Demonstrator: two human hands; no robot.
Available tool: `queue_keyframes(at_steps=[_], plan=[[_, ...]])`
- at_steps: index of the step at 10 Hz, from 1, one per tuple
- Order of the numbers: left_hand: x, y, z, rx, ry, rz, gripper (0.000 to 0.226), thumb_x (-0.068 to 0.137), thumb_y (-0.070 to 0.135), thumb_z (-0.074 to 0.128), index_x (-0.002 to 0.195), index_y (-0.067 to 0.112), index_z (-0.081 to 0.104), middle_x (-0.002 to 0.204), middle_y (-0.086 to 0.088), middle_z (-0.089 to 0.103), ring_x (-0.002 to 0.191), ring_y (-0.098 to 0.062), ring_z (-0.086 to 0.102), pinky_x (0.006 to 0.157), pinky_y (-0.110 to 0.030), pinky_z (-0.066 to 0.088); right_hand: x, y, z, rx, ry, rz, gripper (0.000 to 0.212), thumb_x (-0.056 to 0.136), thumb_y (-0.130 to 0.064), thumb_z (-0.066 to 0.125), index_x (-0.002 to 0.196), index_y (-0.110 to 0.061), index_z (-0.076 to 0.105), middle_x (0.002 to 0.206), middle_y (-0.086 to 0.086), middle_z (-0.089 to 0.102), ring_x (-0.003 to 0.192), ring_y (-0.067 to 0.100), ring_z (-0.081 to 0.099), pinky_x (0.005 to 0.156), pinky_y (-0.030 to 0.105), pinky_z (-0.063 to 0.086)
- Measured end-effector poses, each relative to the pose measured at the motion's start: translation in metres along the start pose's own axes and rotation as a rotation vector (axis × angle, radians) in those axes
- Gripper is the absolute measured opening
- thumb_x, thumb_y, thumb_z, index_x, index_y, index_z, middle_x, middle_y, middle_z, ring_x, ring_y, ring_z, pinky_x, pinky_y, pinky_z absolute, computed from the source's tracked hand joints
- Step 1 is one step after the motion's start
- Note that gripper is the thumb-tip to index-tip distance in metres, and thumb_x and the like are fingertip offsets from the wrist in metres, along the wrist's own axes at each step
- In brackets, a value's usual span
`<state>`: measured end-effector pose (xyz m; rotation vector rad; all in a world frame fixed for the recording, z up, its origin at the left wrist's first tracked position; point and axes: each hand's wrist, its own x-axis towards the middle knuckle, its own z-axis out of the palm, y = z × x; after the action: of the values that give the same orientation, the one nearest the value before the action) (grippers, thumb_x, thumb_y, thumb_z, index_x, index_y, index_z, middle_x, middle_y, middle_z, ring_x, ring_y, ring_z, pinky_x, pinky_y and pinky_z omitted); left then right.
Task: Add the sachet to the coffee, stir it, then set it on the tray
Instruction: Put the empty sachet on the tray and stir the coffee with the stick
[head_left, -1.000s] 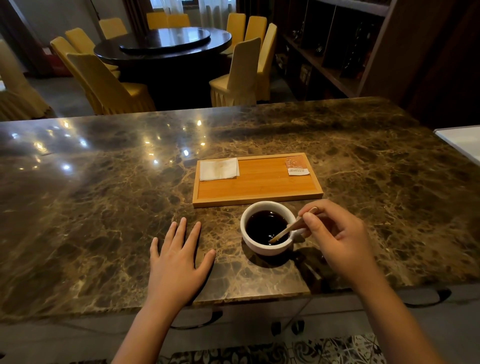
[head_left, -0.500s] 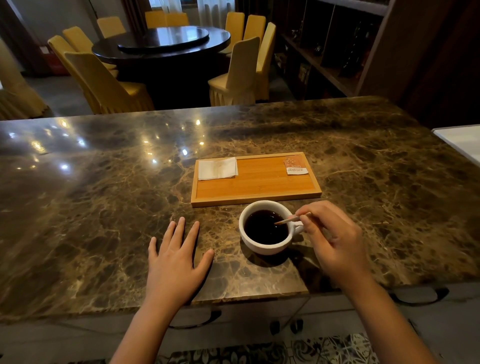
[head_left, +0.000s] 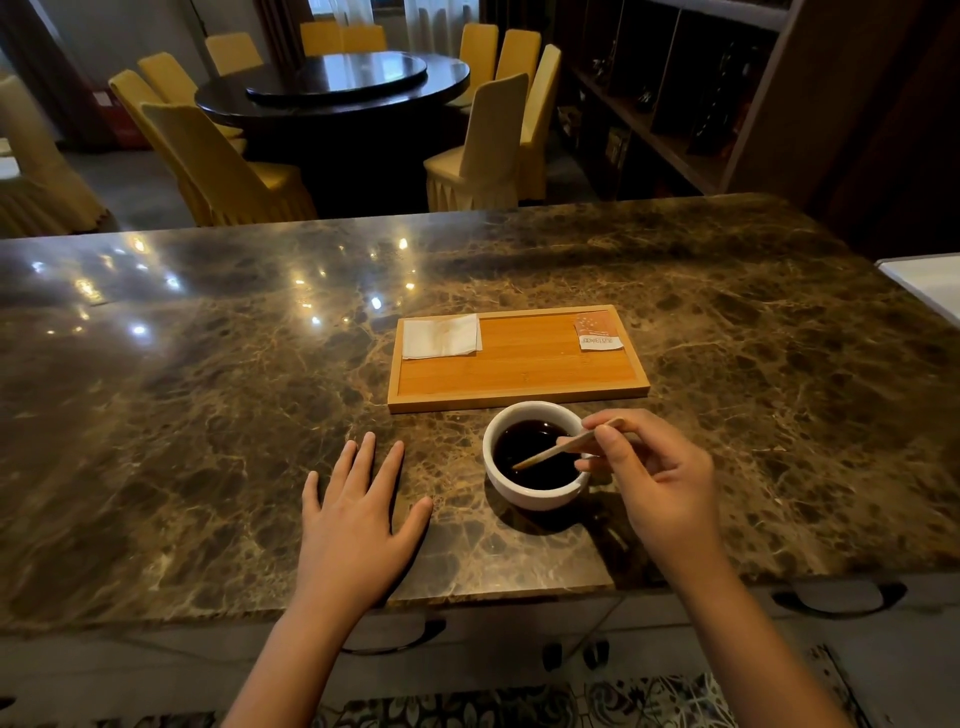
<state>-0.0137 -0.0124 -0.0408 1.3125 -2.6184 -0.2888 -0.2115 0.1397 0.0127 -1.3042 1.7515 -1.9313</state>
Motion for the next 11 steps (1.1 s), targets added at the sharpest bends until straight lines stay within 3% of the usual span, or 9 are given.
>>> queue_keyframes(at_steps=[2,3,4,5,7,9,11], plan=[[0.000,0.000,0.001,-0.007,0.002,0.002,0.078,0.073,0.070,0.011,0.142,0.034,0.014,0.155,0.000,0.009,0.141,-0.015,-0.002,0.113,-0.050,0.000,-0.002,0.004,-0.006,-0.271,0.015,-0.186,0.018,0.089,-0.016,0.050,0.095,-0.010,0.067,0.089,-0.003,0.067,0.084,0.006,0.064,0.070,0.017,0.054],[0.000,0.000,0.001,-0.003,0.012,0.003,0.078,0.074,0.070,0.011,0.142,0.034,0.015,0.155,0.000,0.010,0.141,-0.014,-0.002,0.113,-0.050,0.001,-0.008,-0.001,-0.013,-0.462,-0.022,-0.301,0.021,0.089,-0.015,0.049,0.093,-0.004,0.067,0.089,0.001,0.064,0.085,0.003,0.058,0.076,0.008,0.045],[0.000,0.000,0.001,-0.001,0.007,0.002,0.078,0.074,0.070,0.011,0.142,0.034,0.015,0.155,0.000,0.009,0.141,-0.014,-0.002,0.113,-0.050,0.000,-0.011,-0.005,-0.014,-0.486,-0.020,-0.280,0.019,0.088,-0.015,0.051,0.091,-0.005,0.067,0.086,-0.002,0.064,0.083,0.001,0.058,0.074,0.007,0.044],[0.000,0.000,0.001,-0.003,0.011,0.002,0.078,0.074,0.070,0.011,0.142,0.034,0.015,0.155,0.000,0.010,0.141,-0.015,-0.002,0.113,-0.050,0.000,-0.012,-0.011,-0.010,-0.272,0.040,-0.083,0.015,0.089,-0.019,0.053,0.088,-0.012,0.066,0.076,-0.009,0.065,0.076,0.000,0.063,0.064,0.007,0.047],[0.000,0.000,0.002,-0.001,0.012,0.003,0.077,0.074,0.070,0.011,0.142,0.034,0.015,0.155,-0.001,0.010,0.141,-0.015,-0.001,0.113,-0.051,0.001,-0.008,-0.010,-0.010,0.037,0.169,0.228,0.016,0.084,-0.023,0.054,0.092,-0.022,0.068,0.087,0.000,0.073,0.066,0.015,0.070,0.061,0.019,0.056],[0.000,-0.001,0.002,0.007,0.006,0.002,0.077,0.074,0.070,0.010,0.142,0.034,0.014,0.155,0.000,0.009,0.141,-0.015,-0.002,0.113,-0.050,0.000,0.008,-0.014,-0.027,0.002,0.228,0.211,0.018,0.088,-0.022,0.053,0.093,-0.015,0.068,0.080,0.007,0.072,0.069,0.017,0.070,0.062,0.022,0.058],[0.000,0.000,0.001,0.007,0.007,0.003,0.077,0.074,0.070,0.010,0.142,0.035,0.014,0.155,0.000,0.009,0.141,-0.015,-0.001,0.113,-0.050,0.000,0.026,-0.021,-0.041,-0.097,0.235,0.134,0.019,0.092,-0.014,0.050,0.088,-0.024,0.066,0.086,0.000,0.069,0.074,0.012,0.069,0.060,0.020,0.057]])
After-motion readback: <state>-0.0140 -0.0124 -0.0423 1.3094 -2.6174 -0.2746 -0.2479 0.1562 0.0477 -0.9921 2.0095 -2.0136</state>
